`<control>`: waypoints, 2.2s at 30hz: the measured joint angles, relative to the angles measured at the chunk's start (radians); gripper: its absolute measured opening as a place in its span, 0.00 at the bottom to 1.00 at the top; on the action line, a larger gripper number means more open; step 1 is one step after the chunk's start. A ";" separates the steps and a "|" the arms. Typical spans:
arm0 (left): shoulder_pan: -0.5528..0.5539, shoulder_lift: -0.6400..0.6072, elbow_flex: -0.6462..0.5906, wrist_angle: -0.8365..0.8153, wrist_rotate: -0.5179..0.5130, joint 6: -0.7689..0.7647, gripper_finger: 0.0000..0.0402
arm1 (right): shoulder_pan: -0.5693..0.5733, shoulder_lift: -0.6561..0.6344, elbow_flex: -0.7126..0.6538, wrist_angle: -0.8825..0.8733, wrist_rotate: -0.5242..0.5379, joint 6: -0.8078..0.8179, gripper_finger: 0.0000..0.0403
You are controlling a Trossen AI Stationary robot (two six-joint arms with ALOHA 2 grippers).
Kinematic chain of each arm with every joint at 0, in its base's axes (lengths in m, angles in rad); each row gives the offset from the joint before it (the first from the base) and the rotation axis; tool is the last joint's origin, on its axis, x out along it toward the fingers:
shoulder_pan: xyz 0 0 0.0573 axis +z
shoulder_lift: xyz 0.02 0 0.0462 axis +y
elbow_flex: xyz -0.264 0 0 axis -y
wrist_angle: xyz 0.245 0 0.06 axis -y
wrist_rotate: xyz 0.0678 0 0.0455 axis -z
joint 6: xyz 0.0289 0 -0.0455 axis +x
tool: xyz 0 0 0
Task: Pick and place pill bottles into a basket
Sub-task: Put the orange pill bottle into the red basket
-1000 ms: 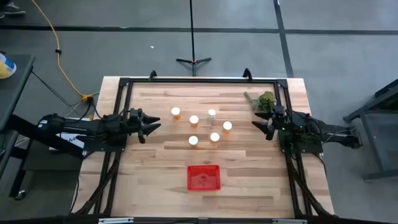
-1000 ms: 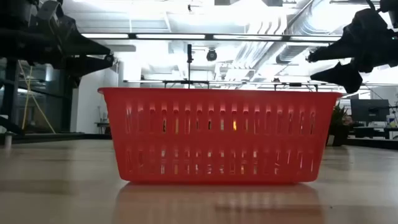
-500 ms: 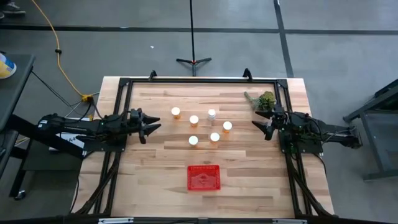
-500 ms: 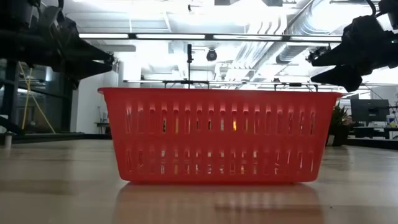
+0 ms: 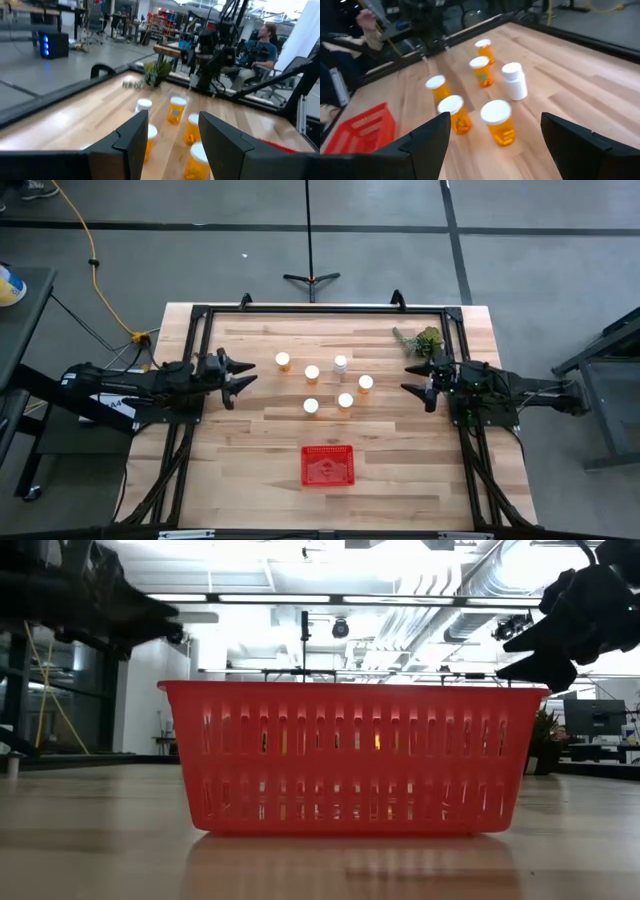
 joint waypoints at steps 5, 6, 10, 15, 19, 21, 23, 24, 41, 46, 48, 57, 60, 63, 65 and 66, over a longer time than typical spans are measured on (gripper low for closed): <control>0.000 0.000 0.078 -0.116 0.000 0.014 0.53 | 0.000 0.134 0.049 0.005 -0.021 -0.029 0.75; 0.000 0.000 0.091 -0.131 0.000 0.014 0.53 | 0.000 0.165 0.063 0.005 -0.027 -0.030 0.75; 0.000 0.000 0.133 -0.131 0.000 0.040 0.53 | 0.000 0.308 0.127 -0.001 -0.064 -0.034 0.75; 0.000 0.000 0.178 -0.136 0.000 0.075 0.53 | 0.000 0.506 0.207 -0.011 -0.092 -0.056 0.75; 0.000 0.000 0.199 -0.139 0.000 0.081 0.53 | 0.000 0.654 0.292 -0.031 -0.129 -0.082 0.75; 0.000 0.000 0.206 -0.145 0.001 0.081 0.53 | 0.000 0.720 0.354 -0.086 -0.130 -0.109 0.75; 0.000 0.000 0.211 -0.154 0.001 0.081 0.53 | 0.000 0.776 0.423 -0.161 -0.130 -0.149 0.75; 0.000 0.000 0.211 -0.156 0.001 0.081 0.53 | -0.001 0.801 0.463 -0.197 -0.129 -0.165 0.75; 0.000 0.000 0.212 -0.159 0.003 0.081 0.53 | -0.089 1.101 0.948 -0.731 -0.169 -0.280 0.75; 0.000 0.000 0.212 -0.161 0.003 0.081 0.53 | -0.095 1.195 1.029 -0.835 -0.182 -0.307 0.75; 0.000 0.000 0.212 -0.161 0.003 0.081 0.53 | -0.095 1.234 1.055 -0.856 -0.182 -0.335 0.75; 0.000 0.000 0.212 -0.164 0.002 0.081 0.53 | -0.098 1.371 1.177 -0.878 -0.182 -0.407 0.75; 0.000 0.000 0.212 -0.165 0.002 0.081 0.53 | -0.102 1.417 1.199 -0.877 -0.201 -0.415 0.75; 0.000 0.000 0.212 -0.165 0.002 0.081 0.53 | -0.107 1.450 1.201 -0.872 -0.204 -0.418 0.75; 0.000 0.000 0.212 -0.165 0.002 0.081 0.53 | -0.107 1.461 1.199 -0.870 -0.203 -0.419 0.75; 0.000 0.000 0.212 -0.165 0.002 0.081 0.53 | -0.107 1.467 1.199 -0.865 -0.205 -0.419 0.75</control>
